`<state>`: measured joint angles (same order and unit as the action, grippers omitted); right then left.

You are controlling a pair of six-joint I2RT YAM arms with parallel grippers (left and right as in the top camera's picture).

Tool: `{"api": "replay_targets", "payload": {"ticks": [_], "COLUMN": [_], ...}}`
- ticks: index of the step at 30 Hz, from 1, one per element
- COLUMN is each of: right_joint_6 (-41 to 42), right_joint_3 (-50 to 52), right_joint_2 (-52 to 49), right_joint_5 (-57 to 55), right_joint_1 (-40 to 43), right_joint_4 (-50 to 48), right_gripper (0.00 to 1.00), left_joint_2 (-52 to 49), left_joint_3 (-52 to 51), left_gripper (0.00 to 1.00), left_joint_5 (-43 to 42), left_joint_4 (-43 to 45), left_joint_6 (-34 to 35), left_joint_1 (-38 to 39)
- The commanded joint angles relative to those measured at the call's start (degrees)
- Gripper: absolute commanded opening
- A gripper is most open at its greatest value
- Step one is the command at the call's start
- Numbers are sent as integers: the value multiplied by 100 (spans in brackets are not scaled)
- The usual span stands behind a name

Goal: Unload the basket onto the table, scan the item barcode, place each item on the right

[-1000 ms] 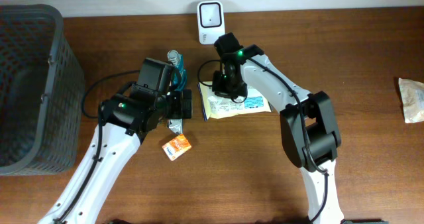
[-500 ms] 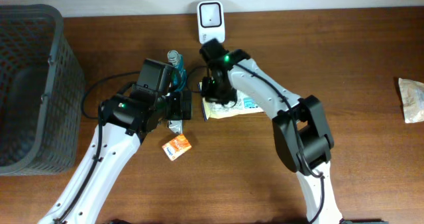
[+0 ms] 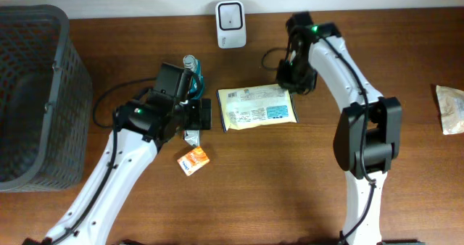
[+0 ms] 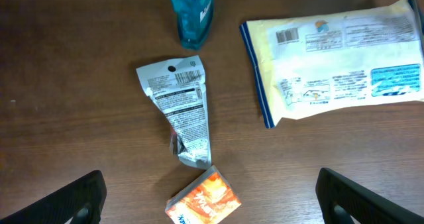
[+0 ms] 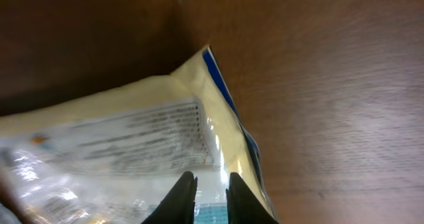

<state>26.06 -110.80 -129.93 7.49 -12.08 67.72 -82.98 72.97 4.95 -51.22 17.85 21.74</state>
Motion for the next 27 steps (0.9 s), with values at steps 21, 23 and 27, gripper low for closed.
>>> {"api": "replay_targets", "payload": {"ticks": [21,23,27], "right_joint_6": [-638,-636,-636], "right_joint_3": [-1530,-1886,-2374], "right_joint_2": [542,564,584], "right_joint_5": [-326,-326,-348], "right_joint_1": [59,109,282], "right_joint_4": [2181,2527,2962], "right_gripper": [86,93,99], "left_joint_2": [-133,-133,-133], "left_joint_3": [-79,-79,-79], "left_gripper": [99,99,99], "left_joint_5": [-109,-109,-109], "left_joint_4": [9,-9,-61], "left_joint_6": [59,59,59], "left_joint_1": [-15,-15,-15]}}
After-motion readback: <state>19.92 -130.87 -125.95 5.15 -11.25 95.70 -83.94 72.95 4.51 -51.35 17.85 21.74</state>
